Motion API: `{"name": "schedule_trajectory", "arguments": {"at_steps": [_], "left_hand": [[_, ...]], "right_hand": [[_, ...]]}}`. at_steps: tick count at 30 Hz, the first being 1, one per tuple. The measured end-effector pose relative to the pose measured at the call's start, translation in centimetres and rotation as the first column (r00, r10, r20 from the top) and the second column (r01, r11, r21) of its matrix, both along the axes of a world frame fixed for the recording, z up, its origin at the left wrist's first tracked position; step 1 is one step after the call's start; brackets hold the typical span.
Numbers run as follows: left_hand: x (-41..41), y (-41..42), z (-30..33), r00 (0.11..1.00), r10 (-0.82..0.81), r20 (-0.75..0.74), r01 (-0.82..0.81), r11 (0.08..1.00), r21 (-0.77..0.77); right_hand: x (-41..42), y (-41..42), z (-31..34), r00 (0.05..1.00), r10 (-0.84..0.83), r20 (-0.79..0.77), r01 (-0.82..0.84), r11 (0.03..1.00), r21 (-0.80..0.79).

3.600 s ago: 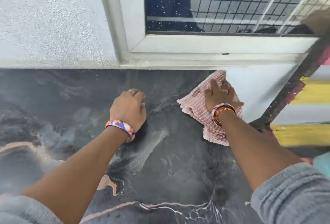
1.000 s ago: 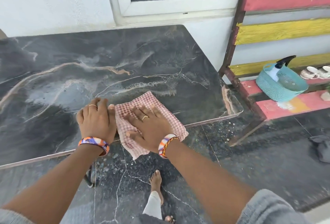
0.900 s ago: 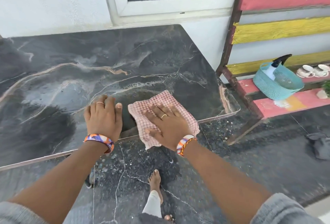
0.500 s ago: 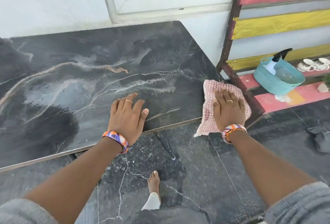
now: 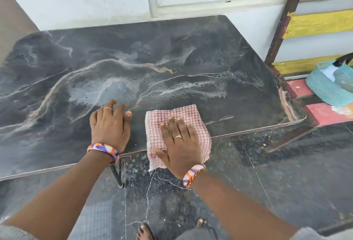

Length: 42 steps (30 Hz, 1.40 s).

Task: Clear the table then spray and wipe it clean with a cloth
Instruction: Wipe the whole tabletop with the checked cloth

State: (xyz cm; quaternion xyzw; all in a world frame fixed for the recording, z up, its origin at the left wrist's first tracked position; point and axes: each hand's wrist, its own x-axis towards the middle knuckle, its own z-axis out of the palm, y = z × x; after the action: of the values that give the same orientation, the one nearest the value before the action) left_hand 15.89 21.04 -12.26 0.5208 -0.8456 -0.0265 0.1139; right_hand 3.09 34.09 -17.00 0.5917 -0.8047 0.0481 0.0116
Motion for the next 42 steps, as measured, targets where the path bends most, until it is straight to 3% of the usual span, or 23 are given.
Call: {"name": "schedule_trajectory", "arguments": {"at_steps": [5,10,13,15,18,21,24,29,32,35,38,42], "left_hand": [[4.1,-3.2,0.5,1.0,0.027,-0.011,-0.027,1.0,0.006],[5.3,-5.9,1.0,0.999,-0.033,-0.004,0.033,0.999,-0.02],[4.9,-6.8,1.1,0.994,-0.099,-0.035,0.099,0.995,0.0],[4.4,-7.0,1.1,0.988,-0.155,-0.027,0.156,0.987,0.043],[4.0,-7.4,0.8,0.979,-0.206,0.007,0.205,0.976,0.075],[5.1,-8.3,0.8,0.984,-0.178,-0.003,0.178,0.981,0.077],[7.0,-9.3,1.0,0.994,-0.113,-0.012,0.113,0.991,0.065],[9.1,-10.9,1.6,1.0,-0.008,-0.019,0.009,0.998,0.063],[9.5,-11.8,1.9,0.997,0.023,-0.076,-0.019,0.999,0.047],[8.9,-12.9,2.2,0.996,0.03,-0.081,-0.026,0.998,0.051],[7.2,-13.8,2.2,0.998,-0.005,-0.062,0.01,0.997,0.073],[4.1,-14.2,1.7,1.0,-0.023,-0.022,0.024,0.997,0.073]], "right_hand": [[6.4,-3.7,-0.4,0.98,0.199,0.013,-0.199,0.978,0.06],[3.7,-3.1,0.6,0.969,0.243,0.042,-0.245,0.967,0.065],[0.4,-1.8,2.0,0.994,0.073,0.083,-0.083,0.99,0.115],[-2.6,-1.3,2.4,0.98,-0.158,0.124,0.136,0.976,0.17],[-6.0,-2.2,3.1,0.871,-0.46,0.17,0.404,0.87,0.283],[-5.8,-4.9,3.3,0.808,-0.569,0.155,0.514,0.808,0.288],[-3.4,-8.3,3.6,0.861,-0.485,0.152,0.434,0.857,0.277],[4.7,-15.2,3.5,0.973,-0.092,0.212,0.054,0.983,0.177],[10.0,-16.9,3.5,0.948,0.23,0.221,-0.258,0.96,0.108],[10.9,-15.3,3.7,0.879,0.412,0.242,-0.444,0.891,0.094],[8.1,-11.7,3.7,0.864,0.407,0.297,-0.453,0.886,0.101],[1.1,-8.4,3.3,0.972,0.092,0.217,-0.132,0.975,0.179]]}}
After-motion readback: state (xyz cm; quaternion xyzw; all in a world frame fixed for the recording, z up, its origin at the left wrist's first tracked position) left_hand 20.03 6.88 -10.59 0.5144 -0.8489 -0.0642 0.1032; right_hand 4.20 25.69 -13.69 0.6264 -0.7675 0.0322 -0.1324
